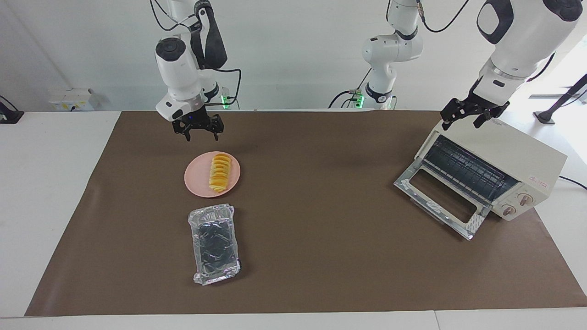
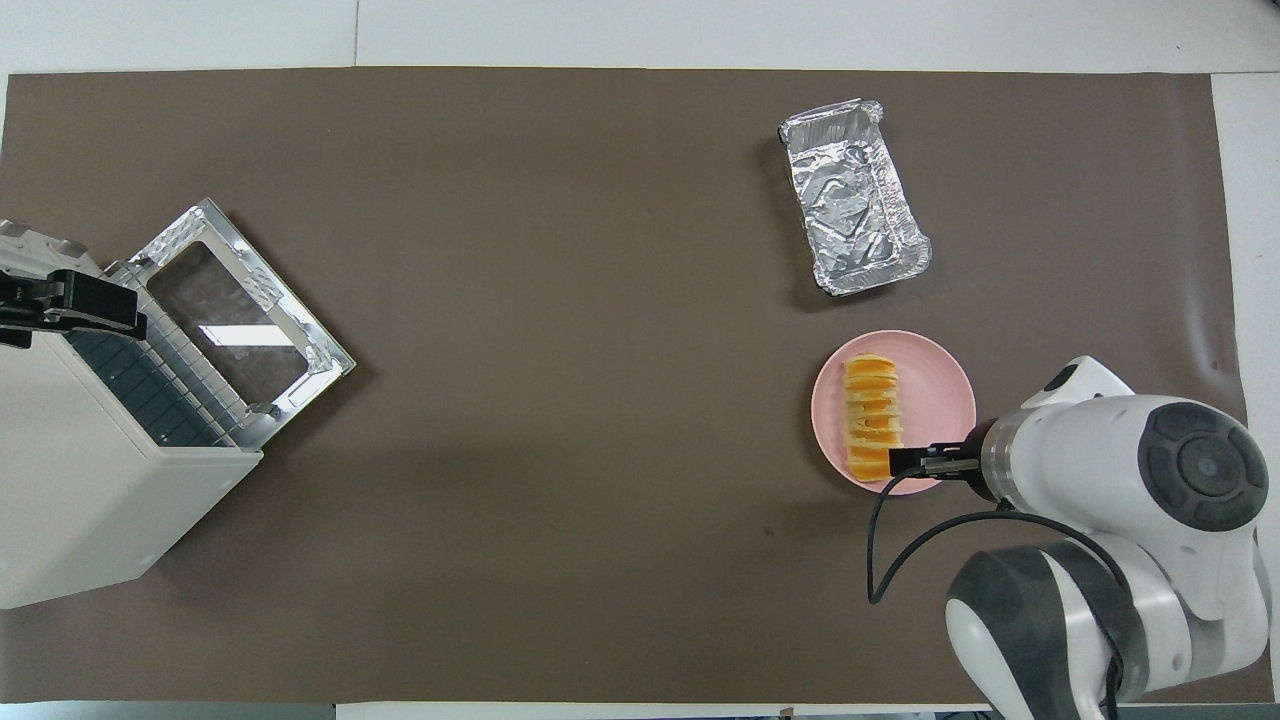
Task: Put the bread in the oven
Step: 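Close the right gripper around the orange bread slices on the plate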
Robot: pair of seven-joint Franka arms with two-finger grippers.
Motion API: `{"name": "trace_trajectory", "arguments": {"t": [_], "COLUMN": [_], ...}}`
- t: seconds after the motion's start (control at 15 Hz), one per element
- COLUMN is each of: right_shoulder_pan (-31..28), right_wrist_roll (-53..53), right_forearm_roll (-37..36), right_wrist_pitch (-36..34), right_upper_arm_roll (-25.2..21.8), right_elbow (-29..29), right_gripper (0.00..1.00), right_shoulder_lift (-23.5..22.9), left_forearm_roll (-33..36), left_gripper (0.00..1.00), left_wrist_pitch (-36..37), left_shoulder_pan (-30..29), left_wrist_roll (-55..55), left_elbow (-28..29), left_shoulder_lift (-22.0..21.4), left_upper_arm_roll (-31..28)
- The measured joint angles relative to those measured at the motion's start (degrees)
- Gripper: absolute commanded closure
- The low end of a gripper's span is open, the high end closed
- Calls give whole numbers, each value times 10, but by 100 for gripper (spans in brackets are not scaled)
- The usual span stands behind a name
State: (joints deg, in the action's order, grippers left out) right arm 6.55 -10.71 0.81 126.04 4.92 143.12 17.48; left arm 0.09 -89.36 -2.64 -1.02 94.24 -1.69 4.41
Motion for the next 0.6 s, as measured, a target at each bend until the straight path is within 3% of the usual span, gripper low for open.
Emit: {"name": "trace_trajectory", "arguments": {"t": [0.27, 0.6], "right_shoulder_pan": [12, 14], "right_wrist_roll": [-20, -22], "right_forearm_roll": [0, 0], "right_wrist_pitch": [108, 205], "right_upper_arm_roll": [0, 0], "right_elbow": [53, 62], "right_gripper": [0, 0], "right_shoulder_lift": [-28, -86], "left_forearm_roll": [0, 0], "left_gripper": [0, 0], "left_wrist_pitch": [0, 0], "left_shoulder_pan": [0, 0], "left_wrist_roll": [0, 0], "left_elbow": [0, 0], "left_shoulder_lift": [0, 0], "left_upper_arm_roll": [0, 0]}}
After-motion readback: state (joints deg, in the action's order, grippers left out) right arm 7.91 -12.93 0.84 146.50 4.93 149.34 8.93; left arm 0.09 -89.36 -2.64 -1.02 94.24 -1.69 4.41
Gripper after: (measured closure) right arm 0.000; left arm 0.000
